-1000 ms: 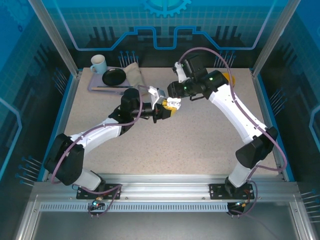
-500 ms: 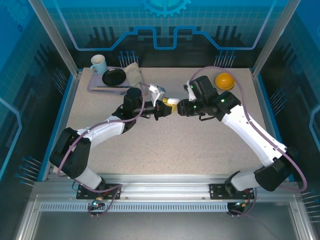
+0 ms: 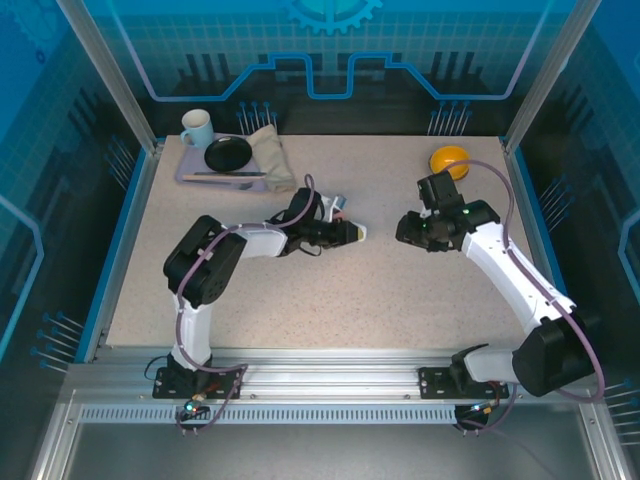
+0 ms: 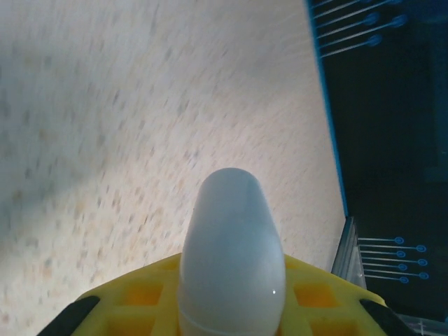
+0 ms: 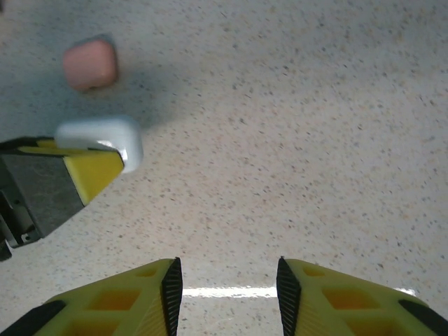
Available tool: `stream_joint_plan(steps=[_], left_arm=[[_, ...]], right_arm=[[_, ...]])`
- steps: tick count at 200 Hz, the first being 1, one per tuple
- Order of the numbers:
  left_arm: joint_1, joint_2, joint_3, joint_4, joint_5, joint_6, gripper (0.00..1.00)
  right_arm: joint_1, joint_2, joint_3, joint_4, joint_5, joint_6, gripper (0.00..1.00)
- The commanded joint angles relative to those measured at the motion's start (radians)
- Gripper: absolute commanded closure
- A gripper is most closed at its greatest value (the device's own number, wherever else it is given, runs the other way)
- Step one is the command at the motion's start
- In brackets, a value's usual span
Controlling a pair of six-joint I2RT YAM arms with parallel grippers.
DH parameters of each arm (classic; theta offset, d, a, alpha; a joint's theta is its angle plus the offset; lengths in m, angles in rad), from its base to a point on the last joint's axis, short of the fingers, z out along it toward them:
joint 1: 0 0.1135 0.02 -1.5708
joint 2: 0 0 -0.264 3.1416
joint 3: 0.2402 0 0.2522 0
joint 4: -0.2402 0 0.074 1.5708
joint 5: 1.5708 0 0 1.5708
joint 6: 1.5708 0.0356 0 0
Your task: Insert wireless bluetooth earbuds into charging case
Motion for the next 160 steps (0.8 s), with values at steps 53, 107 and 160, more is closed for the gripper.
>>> stream_joint_plan(steps=[53,107,160], left_arm=[[-0.022,0.029,0.032,-0.332,-0.112,-0.155,0.74],[-0.01,-0.087,0.076,-0.66,-0.29,-0.058,0.01],[0.054,-0.397,0.085,-0.948,-0.547,0.088,0.01]], right_arm=[[-0.037,-0.078,-0.073,0.046,0.033,0.03,0.48],[-0.083,-0.121,-0.074,0.015,0.066,0.021,0.05],[-0.172,-0.18,-0.054,0.014,0.121,-0.03,0.0]])
